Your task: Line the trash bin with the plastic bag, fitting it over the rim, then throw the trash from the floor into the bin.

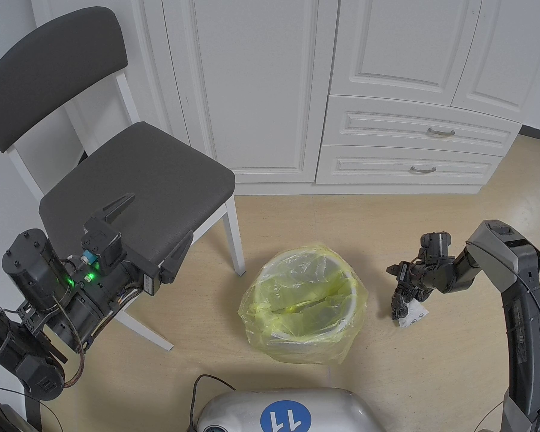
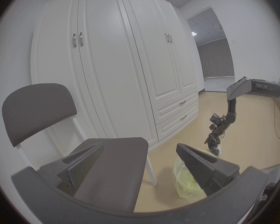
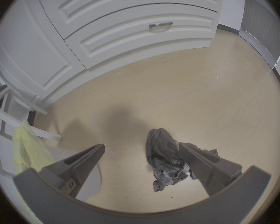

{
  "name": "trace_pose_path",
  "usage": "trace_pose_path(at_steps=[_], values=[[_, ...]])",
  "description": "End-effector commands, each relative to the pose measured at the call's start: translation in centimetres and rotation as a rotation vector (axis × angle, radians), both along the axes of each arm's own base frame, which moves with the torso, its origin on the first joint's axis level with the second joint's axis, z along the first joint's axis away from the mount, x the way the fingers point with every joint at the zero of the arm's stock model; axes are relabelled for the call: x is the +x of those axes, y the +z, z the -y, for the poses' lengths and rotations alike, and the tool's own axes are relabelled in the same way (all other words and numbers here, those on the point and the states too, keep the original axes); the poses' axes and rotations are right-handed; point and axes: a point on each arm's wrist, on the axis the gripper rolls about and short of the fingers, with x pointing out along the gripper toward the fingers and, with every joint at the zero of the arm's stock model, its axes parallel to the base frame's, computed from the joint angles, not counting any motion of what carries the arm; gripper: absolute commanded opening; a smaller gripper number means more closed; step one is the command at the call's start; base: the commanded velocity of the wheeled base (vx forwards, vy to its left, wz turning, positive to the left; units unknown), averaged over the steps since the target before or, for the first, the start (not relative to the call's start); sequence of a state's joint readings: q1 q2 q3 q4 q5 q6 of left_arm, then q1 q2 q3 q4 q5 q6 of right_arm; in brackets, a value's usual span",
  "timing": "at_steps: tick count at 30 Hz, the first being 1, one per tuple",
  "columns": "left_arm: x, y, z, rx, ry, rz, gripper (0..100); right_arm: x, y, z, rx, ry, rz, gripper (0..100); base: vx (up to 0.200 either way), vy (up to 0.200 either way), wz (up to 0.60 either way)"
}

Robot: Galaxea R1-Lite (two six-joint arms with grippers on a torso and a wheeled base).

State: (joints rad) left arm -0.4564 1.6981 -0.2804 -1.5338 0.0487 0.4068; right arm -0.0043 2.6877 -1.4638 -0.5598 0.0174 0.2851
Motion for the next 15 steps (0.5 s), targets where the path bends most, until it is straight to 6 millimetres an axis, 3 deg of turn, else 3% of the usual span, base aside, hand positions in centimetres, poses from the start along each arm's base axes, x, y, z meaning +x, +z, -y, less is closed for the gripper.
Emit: trace_pose_path(at_steps=[1,15], values=[[1.0,-1.3,0.1,0.04,0.017,-0.039,100,1.8,-2.1,1.9,-0.043,-0.048,-0.043,100,0.0,0.0,0.0],[2.6,-2.1,-0.3,0.048,0.056,-0.061,100,2.2,-3.2,2.6,-0.066,-0.033,-0.248,100,0.0,0.0,0.0]])
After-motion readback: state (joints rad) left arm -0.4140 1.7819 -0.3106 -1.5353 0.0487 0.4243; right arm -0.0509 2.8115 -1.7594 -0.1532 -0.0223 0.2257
